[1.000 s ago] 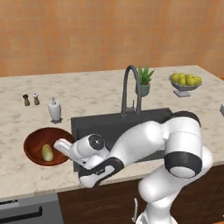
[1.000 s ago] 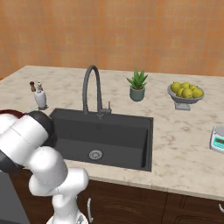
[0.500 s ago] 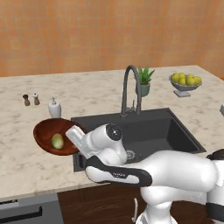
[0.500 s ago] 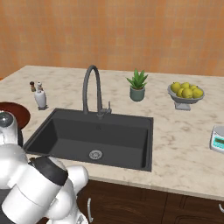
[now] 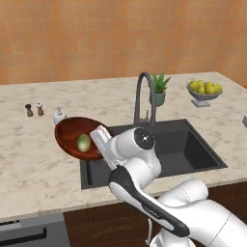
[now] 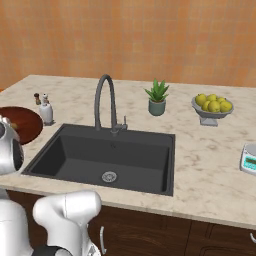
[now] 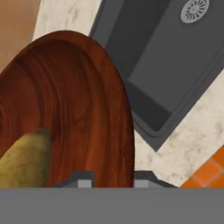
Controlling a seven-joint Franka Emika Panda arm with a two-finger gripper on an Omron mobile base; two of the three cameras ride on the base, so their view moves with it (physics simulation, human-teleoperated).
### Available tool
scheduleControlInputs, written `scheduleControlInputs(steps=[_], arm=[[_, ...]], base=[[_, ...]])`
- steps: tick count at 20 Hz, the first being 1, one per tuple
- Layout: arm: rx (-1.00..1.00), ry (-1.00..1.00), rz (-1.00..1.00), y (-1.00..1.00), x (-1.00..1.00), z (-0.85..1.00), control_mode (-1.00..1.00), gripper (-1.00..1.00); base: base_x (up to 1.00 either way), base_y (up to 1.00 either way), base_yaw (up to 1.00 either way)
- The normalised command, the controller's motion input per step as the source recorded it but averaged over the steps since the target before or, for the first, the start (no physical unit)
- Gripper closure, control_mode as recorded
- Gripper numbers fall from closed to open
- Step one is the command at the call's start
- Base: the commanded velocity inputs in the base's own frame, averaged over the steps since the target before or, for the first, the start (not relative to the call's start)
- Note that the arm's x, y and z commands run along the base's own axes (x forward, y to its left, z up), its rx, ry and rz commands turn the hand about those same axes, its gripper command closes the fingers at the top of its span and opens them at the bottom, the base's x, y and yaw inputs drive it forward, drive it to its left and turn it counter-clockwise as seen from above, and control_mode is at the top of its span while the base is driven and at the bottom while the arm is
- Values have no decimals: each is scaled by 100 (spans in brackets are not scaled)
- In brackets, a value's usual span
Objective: Pick the cucumber from the sink and place it in the bowl. Then pick the bowl and place it in the microwave. Then close the microwave door and press the start button.
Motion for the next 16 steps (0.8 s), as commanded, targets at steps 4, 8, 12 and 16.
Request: scheduleControlInputs(steps=[4, 8, 12, 16], arm=[[-4, 18, -23, -56, -15, 90, -100, 100], [-7, 11, -22, -48, -14, 89, -100, 100], [-11, 2, -13, -72, -21, 50, -100, 100], [-11, 0, -10, -95, -19, 40, -100, 100]], base=[[0, 0, 0], [0, 0, 0], [0, 0, 0], [0, 0, 0]])
